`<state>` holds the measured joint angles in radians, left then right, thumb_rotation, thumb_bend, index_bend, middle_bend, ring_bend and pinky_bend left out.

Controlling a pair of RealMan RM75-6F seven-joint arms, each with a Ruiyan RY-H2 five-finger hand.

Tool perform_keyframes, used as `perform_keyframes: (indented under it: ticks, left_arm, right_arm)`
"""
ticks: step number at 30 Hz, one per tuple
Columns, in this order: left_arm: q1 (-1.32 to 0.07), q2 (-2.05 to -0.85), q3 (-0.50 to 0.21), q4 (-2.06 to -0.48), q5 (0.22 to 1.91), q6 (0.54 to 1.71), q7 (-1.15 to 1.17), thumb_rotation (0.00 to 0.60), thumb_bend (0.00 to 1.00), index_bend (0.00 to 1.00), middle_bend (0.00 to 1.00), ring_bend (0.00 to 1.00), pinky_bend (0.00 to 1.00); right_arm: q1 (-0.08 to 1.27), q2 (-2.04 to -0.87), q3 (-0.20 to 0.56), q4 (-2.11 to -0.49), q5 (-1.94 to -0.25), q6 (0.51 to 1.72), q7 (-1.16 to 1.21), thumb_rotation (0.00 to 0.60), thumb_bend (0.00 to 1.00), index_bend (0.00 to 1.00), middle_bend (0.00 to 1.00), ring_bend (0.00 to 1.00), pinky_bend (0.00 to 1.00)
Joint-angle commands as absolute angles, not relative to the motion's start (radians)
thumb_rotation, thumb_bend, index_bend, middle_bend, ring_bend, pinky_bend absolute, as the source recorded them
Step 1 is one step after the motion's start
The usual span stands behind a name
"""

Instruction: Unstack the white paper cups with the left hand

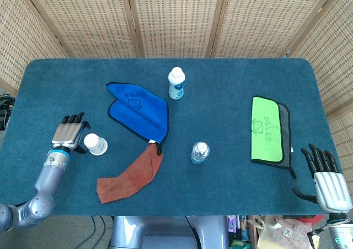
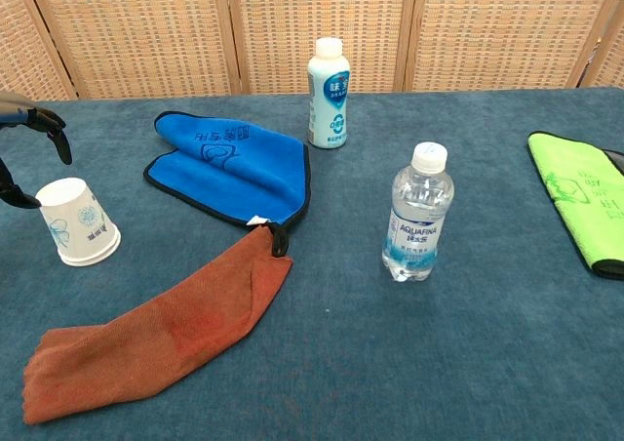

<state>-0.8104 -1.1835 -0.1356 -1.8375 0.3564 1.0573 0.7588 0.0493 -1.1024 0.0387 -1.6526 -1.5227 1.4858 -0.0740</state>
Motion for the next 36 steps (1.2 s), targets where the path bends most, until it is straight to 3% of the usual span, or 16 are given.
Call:
perform_keyframes:
  ticks: [1, 36]
  left_arm:
    - [-0.814, -1.187, -0.132, -1.833, 0.354, 1.057, 0.756, 0.6, 0.24, 0.29, 0.0, 0.0, 0.0]
    - [-0.844, -1.232, -0.1, -1.781, 0.355, 1.064, 0.706, 0.6, 0.24, 0.37, 0.0, 0.0, 0.0]
  right_arm:
    - [0.049, -1.103, 0.039, -1.652, -1.522, 1.486, -0.076, 0.6, 0.12, 0.0, 0.0, 0.0, 0.0]
    - [0.045, -1.1, 0.045, -1.65, -1.517, 1.496, -0.064, 0.6, 0.12, 0.0, 0.0, 0.0, 0.0]
